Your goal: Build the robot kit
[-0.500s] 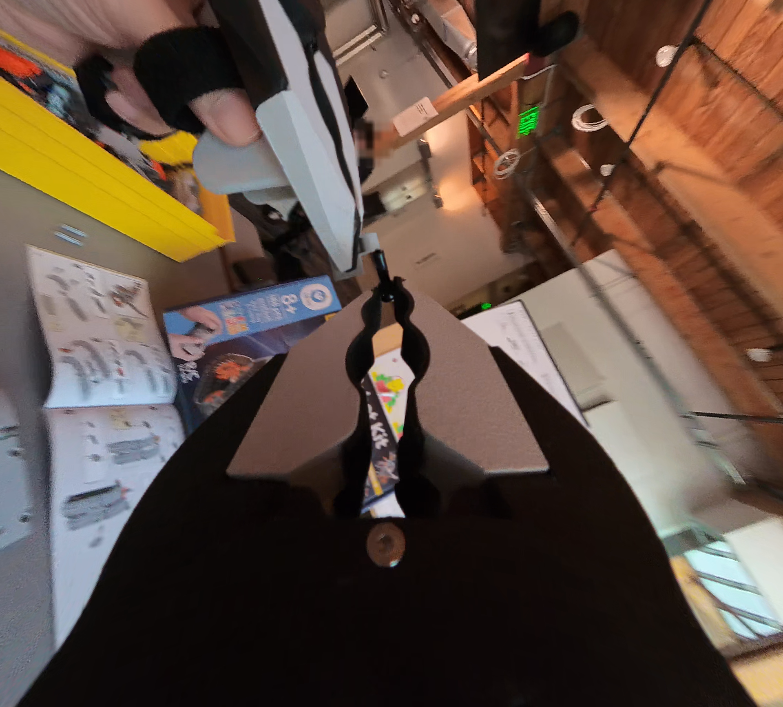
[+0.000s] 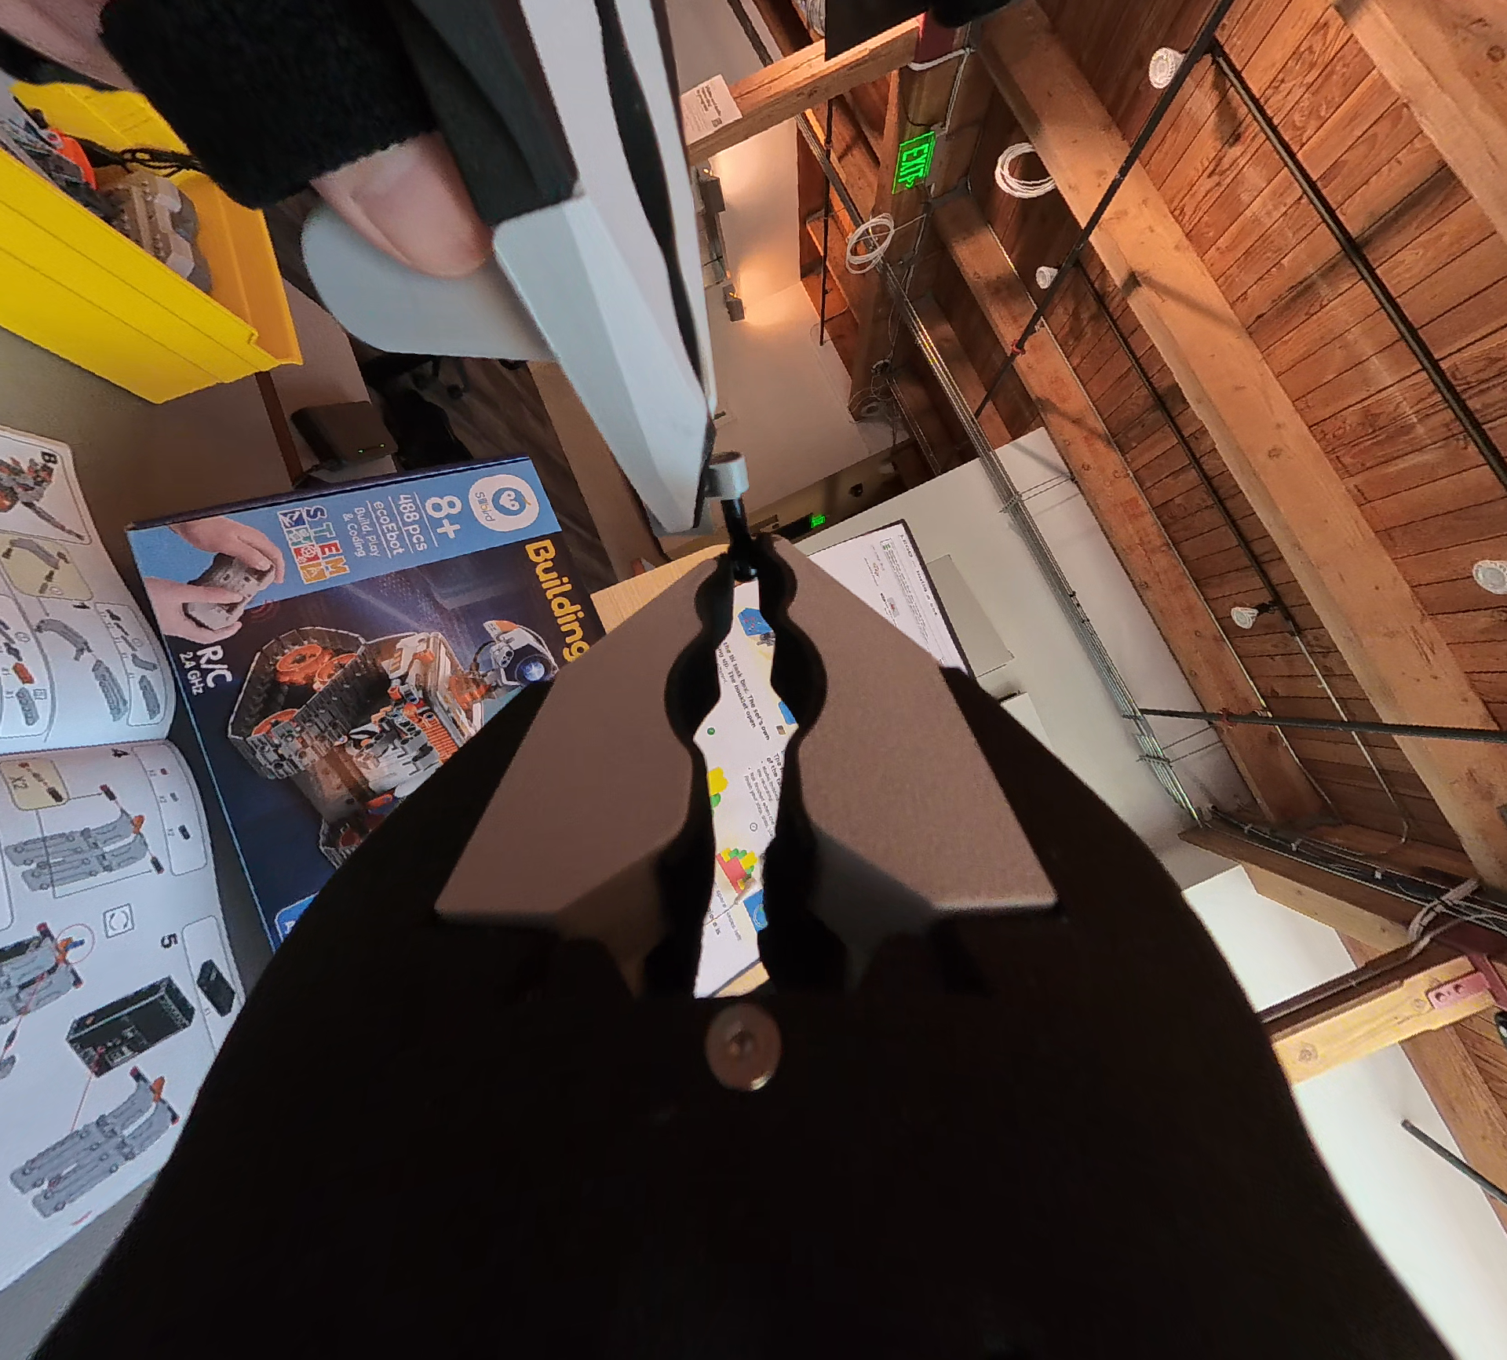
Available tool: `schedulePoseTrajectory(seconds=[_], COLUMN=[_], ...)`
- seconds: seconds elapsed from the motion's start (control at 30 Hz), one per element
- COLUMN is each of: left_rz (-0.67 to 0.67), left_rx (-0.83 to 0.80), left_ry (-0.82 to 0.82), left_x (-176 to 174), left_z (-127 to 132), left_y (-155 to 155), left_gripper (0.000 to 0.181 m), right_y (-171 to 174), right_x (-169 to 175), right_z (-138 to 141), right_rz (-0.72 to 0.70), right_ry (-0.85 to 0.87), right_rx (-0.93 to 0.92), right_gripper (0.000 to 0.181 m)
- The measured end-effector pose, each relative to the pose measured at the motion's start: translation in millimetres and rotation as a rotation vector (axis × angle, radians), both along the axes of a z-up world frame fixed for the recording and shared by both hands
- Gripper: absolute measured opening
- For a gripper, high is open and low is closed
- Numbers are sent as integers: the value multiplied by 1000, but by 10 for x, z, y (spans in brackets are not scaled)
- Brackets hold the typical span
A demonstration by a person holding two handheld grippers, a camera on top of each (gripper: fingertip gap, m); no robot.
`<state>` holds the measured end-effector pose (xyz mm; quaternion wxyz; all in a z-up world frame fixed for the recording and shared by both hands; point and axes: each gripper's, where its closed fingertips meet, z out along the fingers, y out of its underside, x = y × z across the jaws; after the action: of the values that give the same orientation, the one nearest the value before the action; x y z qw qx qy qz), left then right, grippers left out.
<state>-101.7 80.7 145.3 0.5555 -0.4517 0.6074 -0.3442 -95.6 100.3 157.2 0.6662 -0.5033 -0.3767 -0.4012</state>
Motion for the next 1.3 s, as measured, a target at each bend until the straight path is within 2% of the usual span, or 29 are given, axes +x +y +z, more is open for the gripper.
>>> schedulePoseTrajectory(seconds=[0.1, 0.3, 0.57, 1.0, 1.3], left_rz=[18, -2, 5, -5, -36], left_rx=[-7, -51, -23, -32, -61], left_ry=[-10, 2, -6, -38, -71], left_x=[9, 25, 49, 84, 77], left_z=[9, -24, -27, -15, 33], left_y=[14, 13, 21, 61, 28], left_gripper=[1, 0, 1, 1, 2], right_y=[9, 7, 9, 53, 24], right_x=[5, 22, 46, 83, 69], right_z=[7, -11, -9, -38, -17], right_rz=[20, 29, 29, 6, 6], right_ry=[26, -37, -44, 26, 2], right_rx=[15, 49, 60, 9, 30], right_gripper=[4, 3, 4, 4, 4])
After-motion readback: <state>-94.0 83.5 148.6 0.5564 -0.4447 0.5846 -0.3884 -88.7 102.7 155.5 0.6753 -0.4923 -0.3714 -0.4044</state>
